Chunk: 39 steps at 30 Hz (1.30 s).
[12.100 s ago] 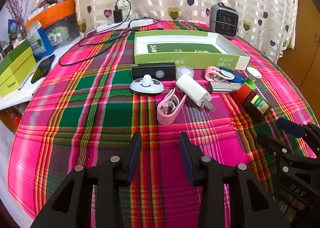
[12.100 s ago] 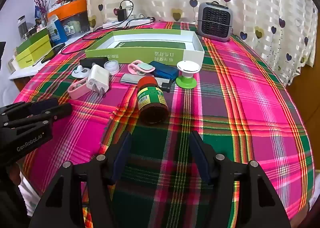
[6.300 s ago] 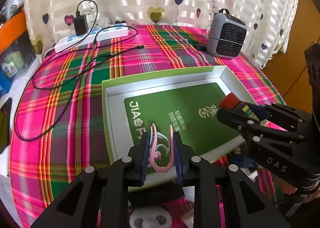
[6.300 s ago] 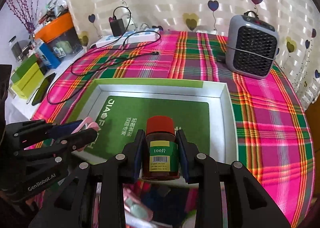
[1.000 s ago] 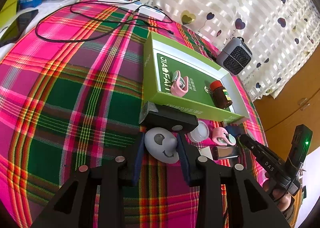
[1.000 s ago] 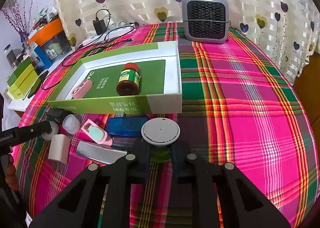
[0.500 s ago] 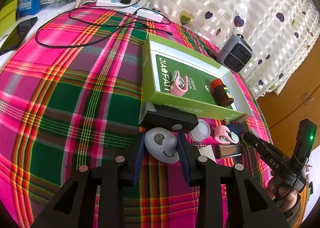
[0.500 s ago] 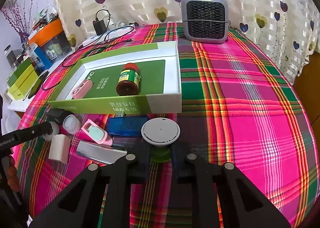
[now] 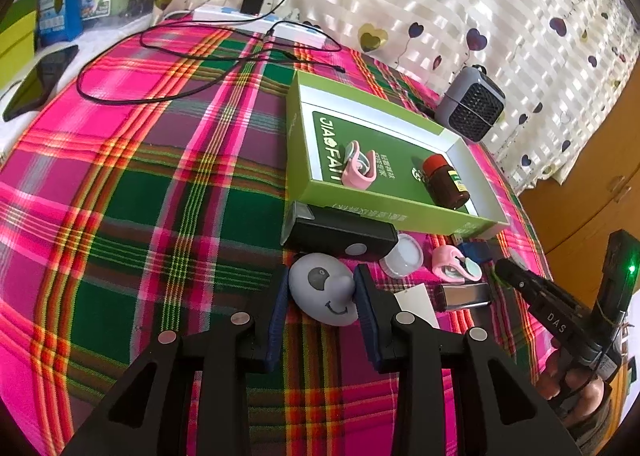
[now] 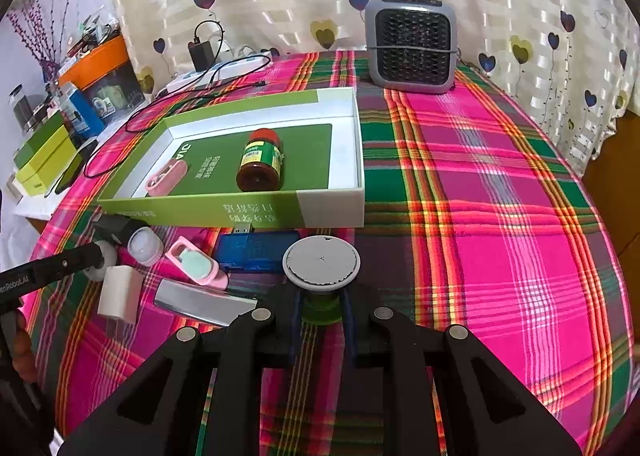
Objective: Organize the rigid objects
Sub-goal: 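Grasp the white-topped green holder with the right tool while the left tool grasps the white panda-face disc, then carry the holder with the right tool while the left tool carries the panda disc over the box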
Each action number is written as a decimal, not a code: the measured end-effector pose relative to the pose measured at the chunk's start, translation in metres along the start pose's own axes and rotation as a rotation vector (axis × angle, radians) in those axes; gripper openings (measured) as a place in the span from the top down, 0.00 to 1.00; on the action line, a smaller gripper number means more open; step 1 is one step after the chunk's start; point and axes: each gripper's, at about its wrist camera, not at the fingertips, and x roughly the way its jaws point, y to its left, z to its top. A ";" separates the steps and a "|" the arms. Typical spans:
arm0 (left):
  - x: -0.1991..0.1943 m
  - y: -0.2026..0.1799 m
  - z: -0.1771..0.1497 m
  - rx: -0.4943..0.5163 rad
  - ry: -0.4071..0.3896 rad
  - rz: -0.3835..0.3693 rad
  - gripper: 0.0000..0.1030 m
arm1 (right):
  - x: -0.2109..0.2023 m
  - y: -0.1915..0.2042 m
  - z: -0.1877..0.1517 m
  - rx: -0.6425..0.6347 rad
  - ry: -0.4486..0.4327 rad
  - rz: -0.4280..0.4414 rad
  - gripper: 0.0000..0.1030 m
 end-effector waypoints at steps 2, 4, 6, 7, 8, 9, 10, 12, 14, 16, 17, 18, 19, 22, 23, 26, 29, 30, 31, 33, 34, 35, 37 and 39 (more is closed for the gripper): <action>-0.002 0.000 -0.001 0.007 -0.006 0.006 0.70 | -0.002 0.001 0.000 -0.005 -0.004 -0.001 0.83; -0.005 -0.002 -0.001 0.019 -0.014 0.014 0.70 | -0.003 0.001 -0.001 -0.006 -0.005 0.000 0.83; -0.006 -0.003 -0.002 0.024 -0.018 0.014 0.70 | -0.004 0.001 -0.001 -0.005 -0.008 0.001 0.83; -0.007 -0.004 -0.002 0.026 -0.020 0.016 0.70 | -0.004 0.002 -0.001 -0.005 -0.010 0.001 0.83; -0.008 -0.004 -0.001 0.031 -0.025 0.022 0.70 | -0.005 0.002 -0.001 -0.004 -0.012 0.002 0.83; -0.009 -0.005 -0.002 0.036 -0.029 0.025 0.70 | -0.006 0.002 -0.001 -0.005 -0.015 0.003 0.83; -0.011 -0.005 -0.003 0.039 -0.032 0.029 0.70 | -0.008 0.003 -0.001 -0.007 -0.018 0.003 0.83; -0.013 -0.006 -0.003 0.045 -0.037 0.033 0.70 | -0.010 0.003 -0.001 -0.007 -0.025 0.006 0.83; -0.016 -0.007 -0.003 0.051 -0.043 0.037 0.70 | -0.012 0.004 -0.001 -0.007 -0.030 0.008 0.83; -0.019 -0.009 -0.004 0.058 -0.048 0.041 0.70 | -0.014 0.005 -0.001 -0.008 -0.033 0.010 0.83; -0.020 -0.010 -0.005 0.062 -0.051 0.042 0.70 | -0.015 0.005 -0.002 -0.008 -0.034 0.010 0.83; -0.021 -0.010 -0.005 0.064 -0.053 0.042 0.70 | -0.016 0.005 -0.002 -0.008 -0.036 0.012 0.83; -0.022 -0.011 -0.005 0.066 -0.054 0.041 0.70 | -0.016 0.006 -0.002 -0.009 -0.037 0.014 0.83; -0.024 -0.013 -0.006 0.075 -0.058 0.042 0.70 | -0.018 0.008 -0.003 -0.012 -0.041 0.018 0.83; -0.025 -0.014 -0.007 0.080 -0.059 0.044 0.70 | -0.019 0.008 -0.003 -0.013 -0.043 0.020 0.83; -0.028 -0.018 -0.008 0.091 -0.062 0.046 0.70 | -0.023 0.010 -0.004 -0.015 -0.049 0.024 0.83; -0.031 -0.022 -0.008 0.105 -0.069 0.050 0.70 | -0.027 0.011 -0.003 -0.018 -0.058 0.028 0.83; -0.032 -0.023 -0.008 0.110 -0.071 0.050 0.70 | -0.028 0.012 -0.003 -0.020 -0.061 0.029 0.83; -0.033 -0.024 -0.007 0.114 -0.072 0.049 0.70 | -0.030 0.013 -0.002 -0.021 -0.065 0.030 0.83; -0.034 -0.028 -0.006 0.124 -0.073 0.049 0.70 | -0.032 0.014 0.000 -0.023 -0.071 0.032 0.83; -0.034 -0.029 -0.005 0.129 -0.074 0.048 0.70 | -0.034 0.014 0.001 -0.023 -0.074 0.034 0.83; -0.035 -0.031 -0.004 0.135 -0.076 0.047 0.70 | -0.034 0.015 0.002 -0.023 -0.076 0.038 0.83; -0.037 -0.033 -0.002 0.146 -0.079 0.046 0.70 | -0.036 0.016 0.004 -0.024 -0.079 0.046 0.83; -0.038 -0.036 0.001 0.155 -0.082 0.046 0.70 | -0.036 0.017 0.007 -0.022 -0.081 0.057 0.83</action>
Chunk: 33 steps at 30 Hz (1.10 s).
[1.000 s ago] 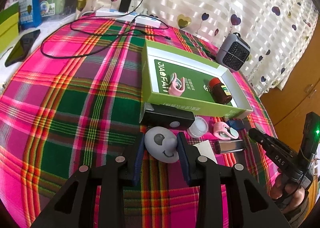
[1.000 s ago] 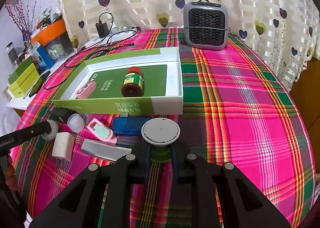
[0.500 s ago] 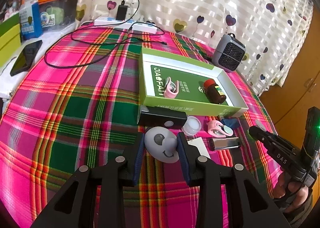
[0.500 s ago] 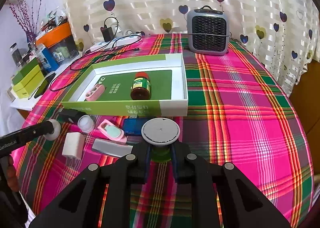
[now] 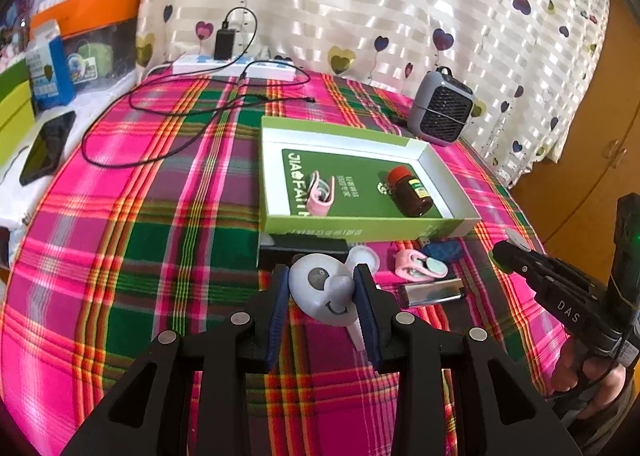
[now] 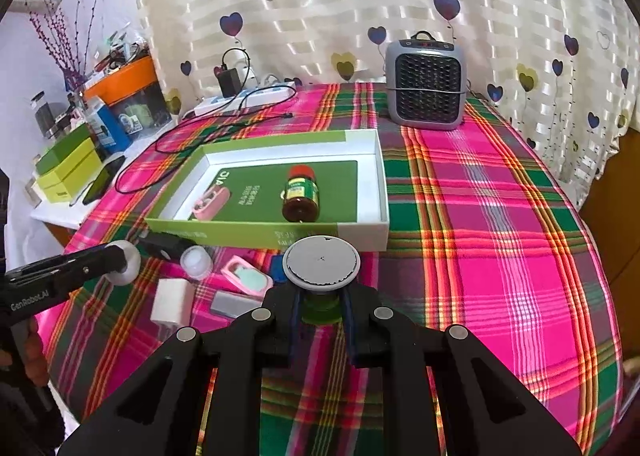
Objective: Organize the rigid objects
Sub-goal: 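Carry the holder with the right tool while the left tool carries the panda disc over the box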
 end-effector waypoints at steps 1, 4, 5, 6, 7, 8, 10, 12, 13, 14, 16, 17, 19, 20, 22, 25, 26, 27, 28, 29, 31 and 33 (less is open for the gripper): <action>0.000 -0.001 0.002 0.004 -0.001 -0.001 0.70 | 0.000 0.000 0.001 0.000 -0.001 0.002 0.83; 0.001 -0.005 0.008 0.021 -0.002 0.000 0.70 | 0.001 0.002 0.007 -0.005 -0.004 0.004 0.83; 0.002 -0.006 0.009 0.026 -0.001 -0.001 0.70 | 0.002 0.003 0.009 -0.007 -0.004 0.006 0.83; 0.003 -0.007 0.012 0.031 -0.001 -0.004 0.70 | 0.002 0.004 0.011 -0.010 -0.006 0.008 0.83; 0.004 -0.008 0.014 0.034 -0.002 -0.007 0.70 | 0.003 0.004 0.012 -0.013 -0.007 0.009 0.83; 0.006 -0.009 0.017 0.038 -0.002 -0.008 0.70 | 0.004 0.005 0.015 -0.017 -0.009 0.012 0.83; 0.009 -0.010 0.023 0.047 -0.006 -0.013 0.70 | 0.006 0.006 0.021 -0.024 -0.012 0.018 0.83; 0.015 -0.012 0.030 0.058 -0.004 -0.016 0.70 | 0.007 0.007 0.027 -0.030 -0.019 0.026 0.83; 0.018 -0.013 0.034 0.065 -0.004 -0.020 0.70 | 0.008 0.008 0.030 -0.033 -0.022 0.028 0.83; 0.021 -0.013 0.037 0.068 -0.002 -0.021 0.70 | 0.010 0.008 0.034 -0.036 -0.023 0.031 0.83; 0.027 -0.014 0.044 0.076 0.004 -0.030 0.70 | 0.016 0.008 0.041 -0.038 -0.019 0.039 0.83; 0.032 -0.013 0.048 0.075 0.007 -0.035 0.70 | 0.019 0.009 0.045 -0.041 -0.017 0.043 0.83; 0.040 -0.012 0.056 0.071 0.013 -0.044 0.70 | 0.026 0.009 0.052 -0.048 -0.016 0.044 0.83; 0.044 -0.011 0.060 0.069 0.013 -0.048 0.70 | 0.031 0.009 0.058 -0.052 -0.015 0.045 0.83; 0.052 -0.009 0.069 0.073 0.017 -0.048 0.70 | 0.038 0.007 0.065 -0.050 -0.011 0.049 0.83; 0.064 -0.007 0.081 0.082 0.021 -0.050 0.70 | 0.050 0.004 0.076 -0.053 -0.008 0.048 0.83; 0.068 -0.006 0.085 0.085 0.021 -0.053 0.70 | 0.052 0.004 0.079 -0.057 -0.007 0.047 0.83; 0.072 -0.006 0.087 0.087 0.024 -0.054 0.70 | 0.055 0.004 0.081 -0.061 -0.005 0.045 0.83; 0.076 -0.005 0.091 0.088 0.029 -0.057 0.70 | 0.059 0.004 0.083 -0.063 -0.003 0.044 0.83; 0.082 -0.003 0.094 0.084 0.037 -0.062 0.70 | 0.063 0.003 0.085 -0.064 -0.001 0.044 0.83; 0.090 -0.002 0.098 0.082 0.051 -0.062 0.70 | 0.072 0.002 0.089 -0.065 0.011 0.044 0.83; 0.099 -0.001 0.103 0.087 0.062 -0.059 0.70 | 0.080 0.000 0.092 -0.065 0.016 0.040 0.83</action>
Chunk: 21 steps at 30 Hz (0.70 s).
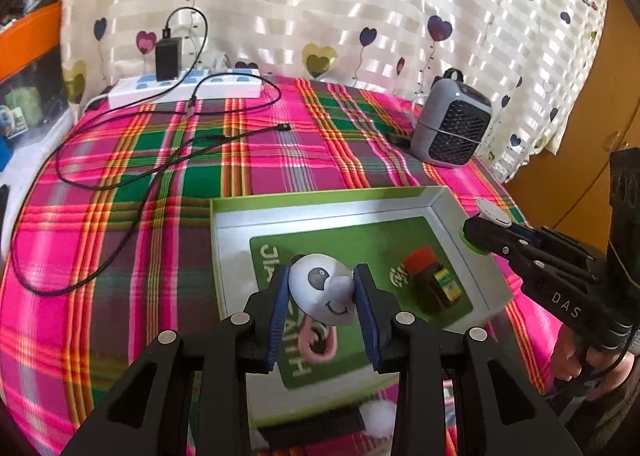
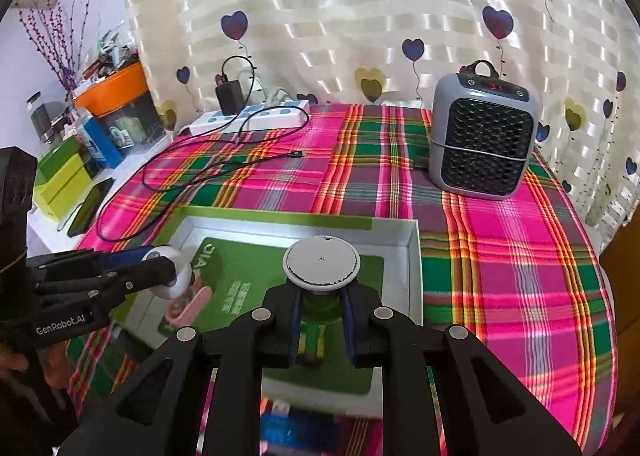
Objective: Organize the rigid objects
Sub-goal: 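Carry the holder with the right tool while the left tool carries the panda disc over the box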
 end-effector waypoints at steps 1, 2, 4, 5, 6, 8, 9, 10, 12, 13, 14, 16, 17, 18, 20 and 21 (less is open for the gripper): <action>0.004 0.001 0.003 0.003 0.004 0.001 0.70 | 0.005 -0.002 0.002 0.001 0.008 -0.003 0.83; 0.007 0.002 0.005 0.005 0.007 -0.002 0.70 | 0.009 -0.003 0.004 0.002 0.014 -0.006 0.83; 0.017 0.006 0.009 -0.005 0.024 -0.012 0.70 | 0.017 -0.007 0.007 0.004 0.026 -0.015 0.83; 0.021 0.008 0.010 -0.014 0.031 -0.011 0.70 | 0.022 -0.009 0.008 0.007 0.036 -0.017 0.83; 0.025 0.010 0.012 -0.024 0.038 -0.008 0.70 | 0.026 -0.011 0.009 0.012 0.043 -0.018 0.83; 0.030 0.013 0.015 -0.030 0.043 -0.008 0.70 | 0.033 -0.015 0.011 0.020 0.053 -0.018 0.83; 0.032 0.014 0.016 -0.032 0.042 -0.003 0.70 | 0.034 -0.016 0.011 0.023 0.052 -0.014 0.83; 0.034 0.014 0.018 -0.031 0.041 0.000 0.70 | 0.036 -0.017 0.012 0.026 0.049 -0.008 0.83; 0.038 0.015 0.019 -0.032 0.048 0.008 0.70 | 0.040 -0.019 0.013 0.023 0.053 -0.003 0.83; 0.039 0.016 0.020 -0.031 0.051 0.011 0.70 | 0.042 -0.020 0.013 0.020 0.057 -0.007 0.83; 0.041 0.016 0.020 -0.031 0.053 0.013 0.70 | 0.043 -0.020 0.013 0.022 0.060 -0.010 0.83; 0.042 0.016 0.020 -0.029 0.053 0.011 0.70 | 0.048 -0.023 0.013 0.031 0.070 -0.005 0.83; 0.043 0.016 0.020 -0.027 0.055 0.012 0.70 | 0.050 -0.024 0.012 0.036 0.074 -0.004 0.83; 0.045 0.016 0.020 -0.028 0.058 0.015 0.70 | 0.051 -0.025 0.012 0.039 0.079 -0.004 0.83; 0.047 0.017 0.019 -0.033 0.063 0.019 0.70 | 0.054 -0.027 0.011 0.044 0.087 -0.003 0.83; 0.047 0.017 0.019 -0.034 0.063 0.017 0.70 | 0.056 -0.027 0.010 0.043 0.088 -0.005 0.83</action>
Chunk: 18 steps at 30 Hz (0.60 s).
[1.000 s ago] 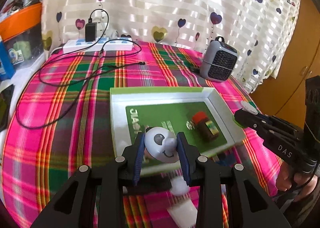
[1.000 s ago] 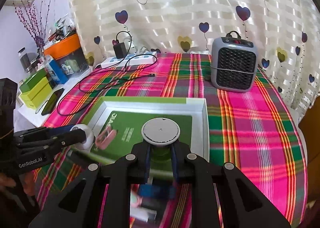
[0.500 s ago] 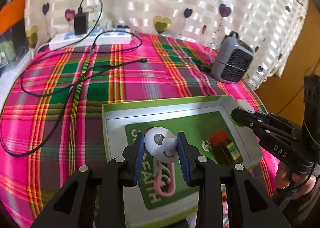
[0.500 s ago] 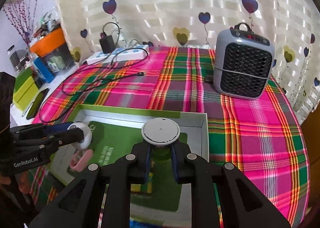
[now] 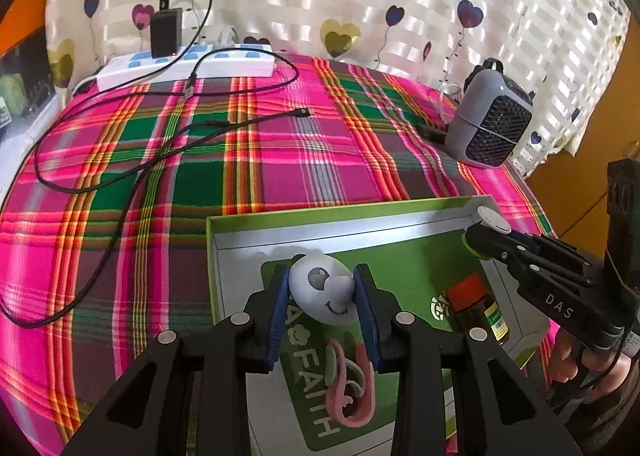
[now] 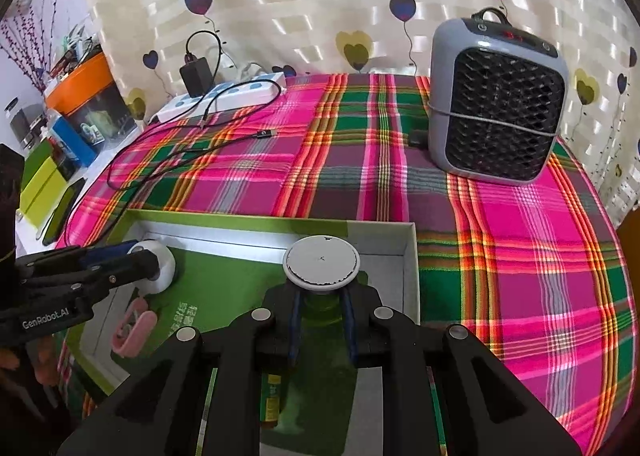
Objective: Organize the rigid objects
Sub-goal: 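Carry the holder with the right tool while the left tool carries the panda disc over the box, then lower and release the holder with the right tool while the left tool releases the panda disc in the box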
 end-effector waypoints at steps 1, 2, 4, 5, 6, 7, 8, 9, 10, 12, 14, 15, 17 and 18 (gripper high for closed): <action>0.001 0.000 0.000 0.001 0.001 0.001 0.70 | 0.001 0.000 0.000 -0.003 -0.001 -0.003 0.83; 0.002 0.000 0.000 0.000 0.004 0.004 0.70 | 0.001 0.000 -0.001 -0.007 -0.001 -0.007 0.83; 0.003 0.001 0.000 0.000 0.004 0.008 0.70 | 0.004 0.000 -0.001 -0.010 0.004 -0.012 0.83; 0.003 0.000 0.000 0.000 0.003 0.007 0.70 | 0.005 0.000 -0.001 -0.010 0.006 -0.015 0.83; 0.003 0.000 0.000 -0.001 0.003 0.007 0.70 | 0.005 0.000 -0.002 -0.013 0.008 -0.018 0.83; 0.003 0.000 0.000 0.001 0.003 0.007 0.70 | 0.006 0.001 -0.003 -0.017 0.011 -0.018 0.83; 0.003 0.000 0.000 0.003 0.001 0.007 0.70 | 0.007 0.001 -0.003 -0.018 0.014 -0.017 0.83; 0.003 0.000 0.000 0.005 0.001 0.008 0.70 | 0.008 0.001 -0.003 -0.019 0.016 -0.016 0.83; 0.004 -0.001 0.000 0.006 0.001 0.009 0.70 | 0.008 0.002 -0.003 -0.021 0.017 -0.018 0.83; 0.004 -0.001 0.000 0.007 0.000 0.010 0.70 | 0.009 0.002 -0.004 -0.027 0.018 -0.028 0.83; 0.004 -0.001 0.000 0.009 0.000 0.011 0.70 | 0.009 0.002 -0.003 -0.023 0.020 -0.028 0.83; 0.004 -0.001 0.000 0.010 0.000 0.012 0.70 | 0.009 0.002 -0.003 -0.020 0.020 -0.027 0.83; 0.003 -0.001 -0.001 0.013 -0.001 0.017 0.70 | 0.009 0.002 -0.003 -0.019 0.020 -0.031 0.83; 0.004 -0.002 0.000 0.014 -0.001 0.019 0.70 | 0.009 0.002 -0.003 -0.019 0.020 -0.032 0.83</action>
